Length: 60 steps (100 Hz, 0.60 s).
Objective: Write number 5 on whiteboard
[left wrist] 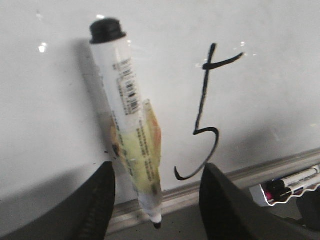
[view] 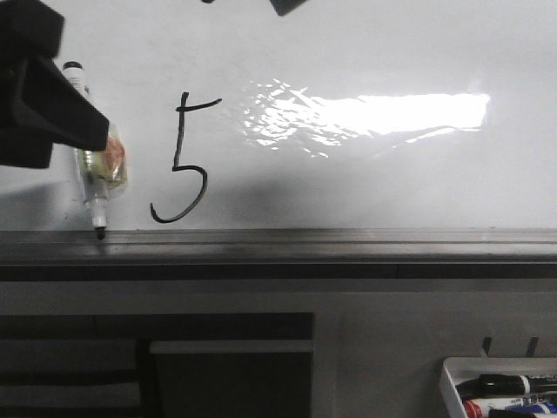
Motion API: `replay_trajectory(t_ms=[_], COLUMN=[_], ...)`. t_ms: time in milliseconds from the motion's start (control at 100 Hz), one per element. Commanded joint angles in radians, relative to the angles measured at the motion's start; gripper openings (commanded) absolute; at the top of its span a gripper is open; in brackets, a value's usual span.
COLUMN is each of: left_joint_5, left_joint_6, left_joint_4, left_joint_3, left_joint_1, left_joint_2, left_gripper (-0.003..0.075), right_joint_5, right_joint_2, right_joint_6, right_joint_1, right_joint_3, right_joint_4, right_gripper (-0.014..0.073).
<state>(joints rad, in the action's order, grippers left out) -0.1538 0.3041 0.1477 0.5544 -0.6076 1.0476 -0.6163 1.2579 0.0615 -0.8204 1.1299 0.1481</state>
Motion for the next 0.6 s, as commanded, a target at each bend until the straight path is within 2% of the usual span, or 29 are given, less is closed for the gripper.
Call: replay_trajectory(t_ms=[0, 40, 90, 140, 170, 300, 480, 590], left_joint_5=[0.001, -0.029, -0.060, -0.073, -0.071, -0.044, 0.063, 0.089], left_joint_6=[0.007, 0.007, 0.007, 0.007, 0.007, -0.001, -0.002, -0.002], left_joint_4=[-0.034, -0.041, -0.051, -0.068, -0.082, -0.148, -0.229, -0.240], left_joint_3=[0.024, 0.022, 0.019, 0.012, 0.004, -0.038, -0.164, -0.263], left_joint_1=[0.005, 0.003, 0.003, 0.003, 0.003, 0.003, 0.003, 0.003], left_joint_2=[-0.091, -0.144, -0.189, -0.247, -0.291, -0.464, -0.701, -0.815], left_gripper=[0.0307, 0.0235, 0.0144, 0.0019, -0.0020, -0.0020, -0.0020, -0.0020], right_joint_5=[0.070, 0.092, 0.136, 0.189, 0.229, 0.405, 0.683, 0.768], right_joint_2=[-0.047, -0.062, -0.084, -0.118, -0.138, -0.271, -0.511, -0.680], right_joint_6=[0.008, 0.008, 0.006, 0.006, 0.006, 0.008, 0.008, 0.008], right_joint_1=[0.007, 0.007, 0.007, 0.007, 0.007, 0.007, 0.007, 0.007], right_joint_3=[0.017, -0.001, -0.034, -0.076, -0.103, -0.276, -0.549, -0.720], right_joint_4=[-0.016, -0.018, -0.018, -0.018, -0.018, -0.025, -0.088, -0.106], right_gripper=[0.0034, -0.0071, -0.0058, -0.0059, -0.0059, -0.0060, -0.0060, -0.0060])
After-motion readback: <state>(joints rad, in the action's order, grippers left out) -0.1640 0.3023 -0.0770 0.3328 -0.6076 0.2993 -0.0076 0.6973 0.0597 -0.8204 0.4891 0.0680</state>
